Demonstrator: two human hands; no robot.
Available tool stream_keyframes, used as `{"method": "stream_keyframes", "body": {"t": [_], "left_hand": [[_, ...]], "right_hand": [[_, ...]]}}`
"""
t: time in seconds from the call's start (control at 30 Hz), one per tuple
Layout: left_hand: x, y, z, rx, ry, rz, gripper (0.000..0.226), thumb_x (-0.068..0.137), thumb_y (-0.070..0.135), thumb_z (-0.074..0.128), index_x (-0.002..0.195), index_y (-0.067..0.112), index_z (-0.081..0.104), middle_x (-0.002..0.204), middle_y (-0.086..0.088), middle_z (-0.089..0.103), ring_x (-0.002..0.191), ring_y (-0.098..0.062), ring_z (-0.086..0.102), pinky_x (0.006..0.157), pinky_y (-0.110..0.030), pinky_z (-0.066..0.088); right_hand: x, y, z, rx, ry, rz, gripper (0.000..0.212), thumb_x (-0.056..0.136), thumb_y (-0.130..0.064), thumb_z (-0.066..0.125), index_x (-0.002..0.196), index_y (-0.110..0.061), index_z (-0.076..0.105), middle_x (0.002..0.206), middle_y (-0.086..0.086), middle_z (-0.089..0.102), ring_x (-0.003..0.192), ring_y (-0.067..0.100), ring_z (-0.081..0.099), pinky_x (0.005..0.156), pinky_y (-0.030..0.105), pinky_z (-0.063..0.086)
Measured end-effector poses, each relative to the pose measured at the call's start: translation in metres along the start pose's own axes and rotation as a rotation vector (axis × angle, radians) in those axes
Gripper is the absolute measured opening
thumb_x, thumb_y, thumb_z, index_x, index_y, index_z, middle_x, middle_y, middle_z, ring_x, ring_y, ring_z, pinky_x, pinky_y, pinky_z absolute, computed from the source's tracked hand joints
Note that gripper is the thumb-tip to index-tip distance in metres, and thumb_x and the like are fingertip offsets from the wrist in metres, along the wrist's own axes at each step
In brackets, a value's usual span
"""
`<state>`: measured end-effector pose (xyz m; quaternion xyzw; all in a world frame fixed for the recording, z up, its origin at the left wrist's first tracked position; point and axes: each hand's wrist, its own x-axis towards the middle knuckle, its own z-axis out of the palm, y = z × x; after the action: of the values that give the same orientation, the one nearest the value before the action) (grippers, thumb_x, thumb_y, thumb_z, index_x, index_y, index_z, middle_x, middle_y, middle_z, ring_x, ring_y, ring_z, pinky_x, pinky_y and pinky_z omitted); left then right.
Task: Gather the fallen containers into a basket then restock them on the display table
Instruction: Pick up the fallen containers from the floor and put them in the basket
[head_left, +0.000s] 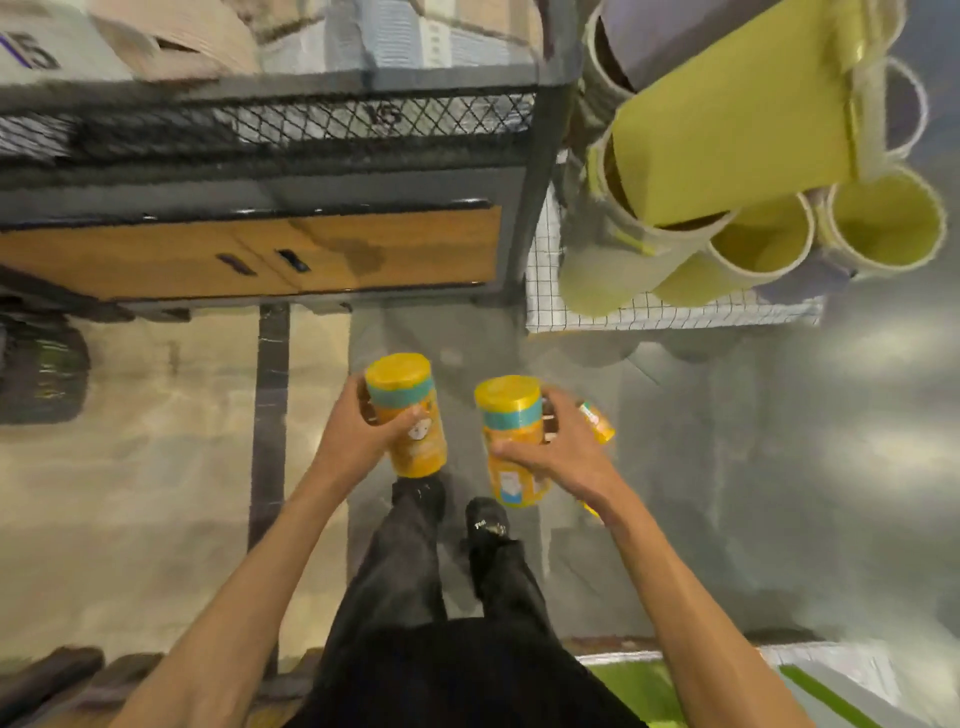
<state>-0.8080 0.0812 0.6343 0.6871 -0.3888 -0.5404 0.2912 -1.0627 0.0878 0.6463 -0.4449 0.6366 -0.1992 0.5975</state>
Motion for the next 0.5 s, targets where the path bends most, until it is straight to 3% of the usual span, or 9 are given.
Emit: {"method": "stream_keyframes", "body": {"t": [0.1, 0.23, 0.37, 0.5], "left_hand": [[-0.037, 0.003, -0.023, -0.168, 0.080, 0.011, 0.051, 0.073, 0.028, 0.083, 0.113, 0.027, 0.052, 0.110, 0.005, 0.065, 0.092, 0.001, 0.065, 0.079, -0.026, 0.053], [-0.077, 0.009, -0.062, -0.369, 0.205, 0.082, 0.064, 0.062, 0.043, 0.080, 0.117, 0.025, 0.055, 0.111, 0.004, 0.067, 0.099, -0.007, 0.067, 0.077, -0.022, 0.054], [-0.113, -0.002, -0.111, -0.525, 0.330, 0.116, 0.080, 0.059, 0.042, 0.077, 0.130, 0.013, 0.053, 0.110, 0.000, 0.068, 0.099, -0.014, 0.067, 0.081, -0.028, 0.054], [-0.145, -0.022, -0.172, -0.612, 0.441, 0.136, 0.063, 0.061, 0.043, 0.075, 0.118, 0.021, 0.057, 0.105, 0.003, 0.070, 0.098, -0.016, 0.067, 0.082, -0.032, 0.053]], "right_hand": [[-0.015, -0.024, 0.018, -0.042, -0.105, -0.062, 0.062, 0.074, -0.021, 0.086, 0.124, -0.023, 0.051, 0.111, -0.005, 0.064, 0.085, -0.009, 0.063, 0.068, 0.011, 0.051], [-0.021, -0.064, 0.048, -0.108, -0.220, -0.163, 0.060, 0.075, -0.021, 0.085, 0.124, -0.022, 0.050, 0.111, -0.004, 0.064, 0.089, -0.002, 0.065, 0.071, 0.016, 0.053], [-0.027, -0.108, 0.096, -0.142, -0.318, -0.244, 0.053, 0.078, -0.019, 0.083, 0.122, -0.019, 0.052, 0.110, 0.000, 0.066, 0.090, 0.003, 0.067, 0.071, 0.017, 0.053], [-0.033, -0.150, 0.165, -0.151, -0.403, -0.303, 0.049, 0.079, -0.020, 0.080, 0.120, -0.019, 0.053, 0.108, 0.000, 0.067, 0.089, 0.005, 0.068, 0.070, 0.018, 0.053]]}}
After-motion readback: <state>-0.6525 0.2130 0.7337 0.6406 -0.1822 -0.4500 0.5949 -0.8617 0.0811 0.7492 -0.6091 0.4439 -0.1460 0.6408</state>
